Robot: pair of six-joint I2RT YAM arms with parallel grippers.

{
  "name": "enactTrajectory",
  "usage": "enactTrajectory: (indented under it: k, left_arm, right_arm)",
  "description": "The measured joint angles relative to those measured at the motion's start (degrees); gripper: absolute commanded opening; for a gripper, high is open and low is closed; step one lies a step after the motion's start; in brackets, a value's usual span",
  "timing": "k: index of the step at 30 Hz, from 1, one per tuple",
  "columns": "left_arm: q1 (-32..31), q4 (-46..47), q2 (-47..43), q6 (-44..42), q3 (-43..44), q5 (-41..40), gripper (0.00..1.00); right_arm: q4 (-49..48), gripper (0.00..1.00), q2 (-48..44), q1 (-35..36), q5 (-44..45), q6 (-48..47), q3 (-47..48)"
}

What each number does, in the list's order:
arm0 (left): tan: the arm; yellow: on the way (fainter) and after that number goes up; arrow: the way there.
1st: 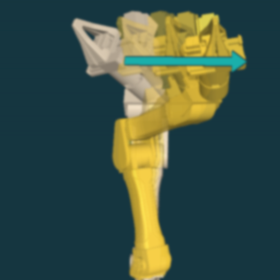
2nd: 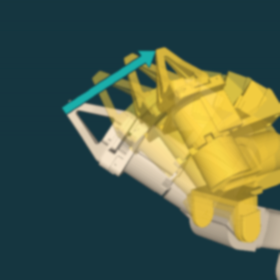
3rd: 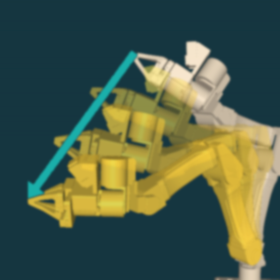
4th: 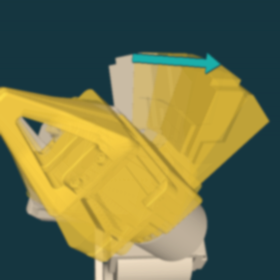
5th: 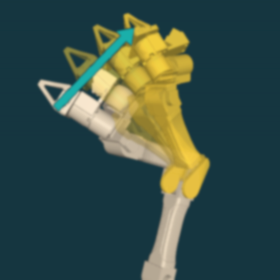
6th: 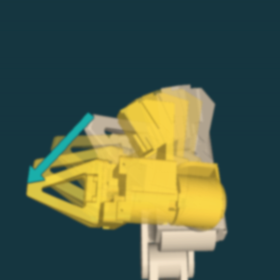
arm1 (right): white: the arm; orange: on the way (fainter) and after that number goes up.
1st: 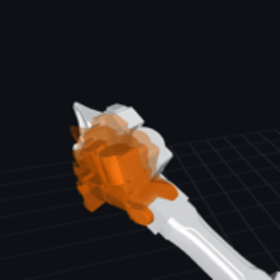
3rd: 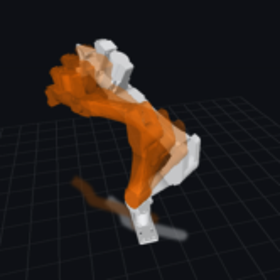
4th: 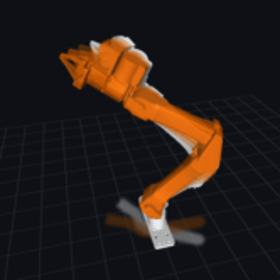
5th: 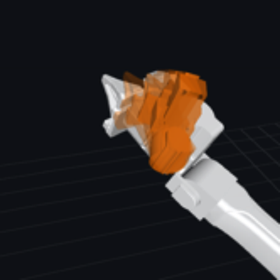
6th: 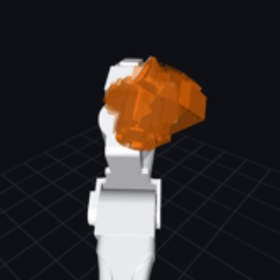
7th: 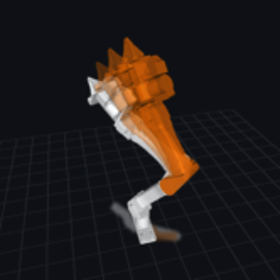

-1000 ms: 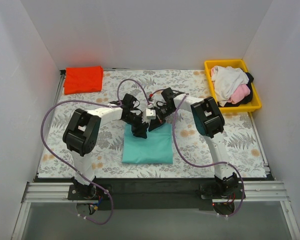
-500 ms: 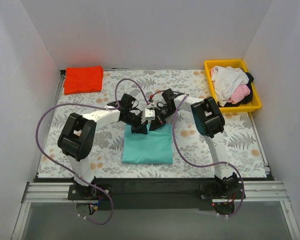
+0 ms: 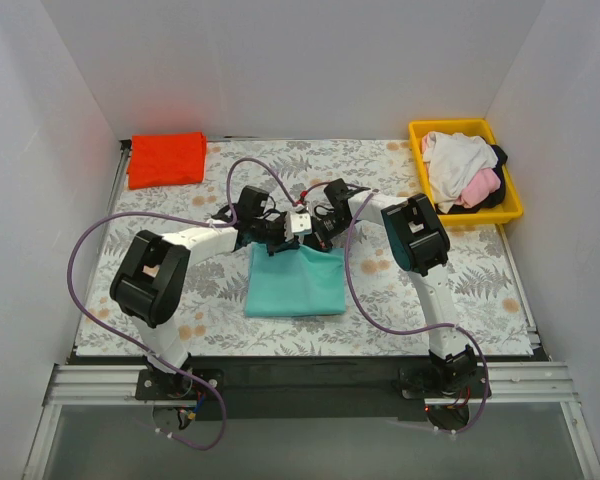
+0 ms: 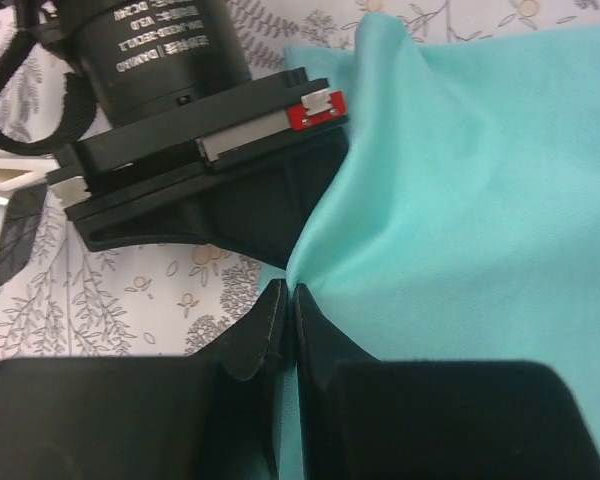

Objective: Fold and stack the t-shirts
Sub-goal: Fold the tshirt

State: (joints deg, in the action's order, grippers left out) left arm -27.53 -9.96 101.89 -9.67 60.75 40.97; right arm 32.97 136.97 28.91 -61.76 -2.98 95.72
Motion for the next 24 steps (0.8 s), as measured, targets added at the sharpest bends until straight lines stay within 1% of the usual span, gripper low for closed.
enactTrajectory:
  k: [4,10,18,24]
  left_arm:
    - [0.0,6.4,0.0,0.8,-2.8,-2.1,0.00]
    - [0.0,13.3,-0.4,0.9,-7.1,-3.8,0.00]
    - [0.0,17.7,-5.6,0.3,-11.8,-3.5,0.00]
    - [0.0,19.4,-8.7,-0.8,-13.2,-1.2,0.00]
  right_arm:
    - [-0.2,0.02,0.0,0.0,-0.3,-0.2,-0.4]
    - [-0.1,0.02,0.0,0.0,-0.7,-0.2,-0.7]
    - [0.4,0.04,-1.6,-0.3,2.6,-0.4,0.7]
    - [0.7,0.05,-7.4,-0.1,5.3,-3.3,0.5]
